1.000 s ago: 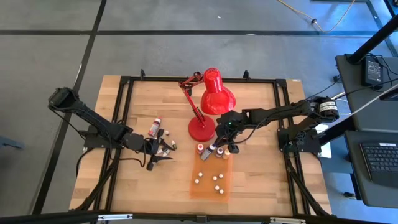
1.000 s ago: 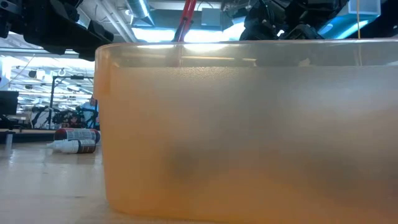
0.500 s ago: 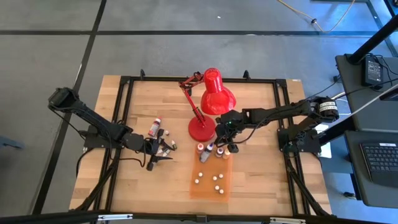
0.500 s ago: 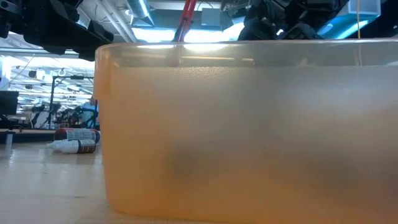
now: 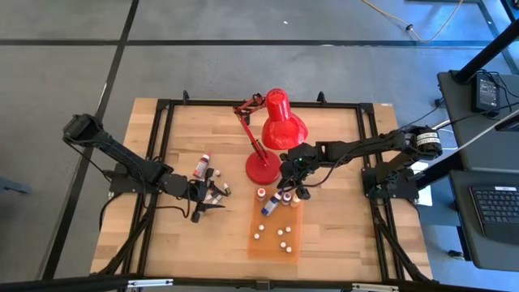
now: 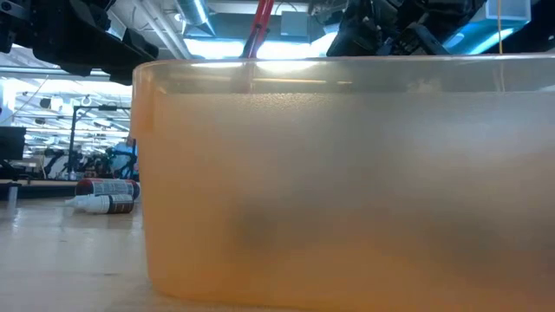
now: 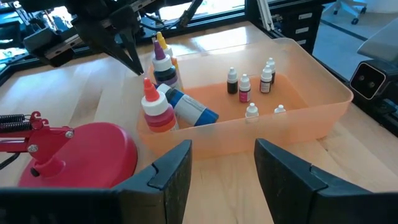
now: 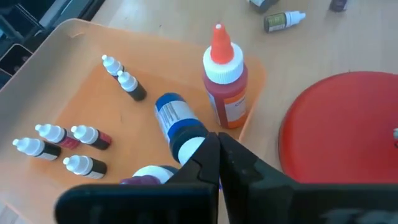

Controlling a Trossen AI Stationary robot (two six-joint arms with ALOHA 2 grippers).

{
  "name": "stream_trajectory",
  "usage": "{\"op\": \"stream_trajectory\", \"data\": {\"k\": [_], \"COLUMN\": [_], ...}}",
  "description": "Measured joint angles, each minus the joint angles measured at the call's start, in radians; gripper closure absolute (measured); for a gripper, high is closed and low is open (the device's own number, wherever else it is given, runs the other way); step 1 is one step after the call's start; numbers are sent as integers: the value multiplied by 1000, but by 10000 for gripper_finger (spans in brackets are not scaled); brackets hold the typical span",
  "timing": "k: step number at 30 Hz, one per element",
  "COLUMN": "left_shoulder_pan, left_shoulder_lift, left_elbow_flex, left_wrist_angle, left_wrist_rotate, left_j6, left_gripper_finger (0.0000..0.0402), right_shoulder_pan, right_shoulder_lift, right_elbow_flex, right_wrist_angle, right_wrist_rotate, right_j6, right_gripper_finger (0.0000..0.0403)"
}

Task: Pick & Place food coloring
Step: Adjust the large blue food coloring bottle in the orange bin

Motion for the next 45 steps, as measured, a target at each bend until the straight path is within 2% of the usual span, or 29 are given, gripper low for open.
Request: {"op": "stream_trajectory", "data": {"k": [5,13,18,21,26,30,33,39,45], "left_shoulder_pan": [0,0,0,0,0,0,0,0,0], "left_shoulder_lift": [0,0,0,0,0,0,0,0,0], "left_elbow_flex": [0,0,0,0,0,0,0,0,0], "left_wrist_angle": [0,0,0,0,0,11,22,32,31], "left_wrist_rotate": [0,0,0,0,-4,-18,-19,-14,-31], "left_j6": [0,0,0,0,-23,-26,-27,-27,-27], "left_gripper_finger": [232,231,232,231,232,231,233,231,232], "right_shoulder_pan": [0,2,34,81,177,236,266,329,411], "right_shoulder_lift": [0,0,-1,-1,-1,-1,-1,-5,-35], "right_elbow_flex": [35,197,253,254,258,295,334,354,355], "right_wrist_angle": [-46,-297,-319,-321,-316,-389,-484,-587,-654], "right_wrist_rotate": [-2,74,78,106,249,348,399,409,577], "right_j6": [-56,-31,-67,-121,-140,-134,-86,32,113], "right_gripper_finger": [373,283,252,248,247,247,247,247,247]}}
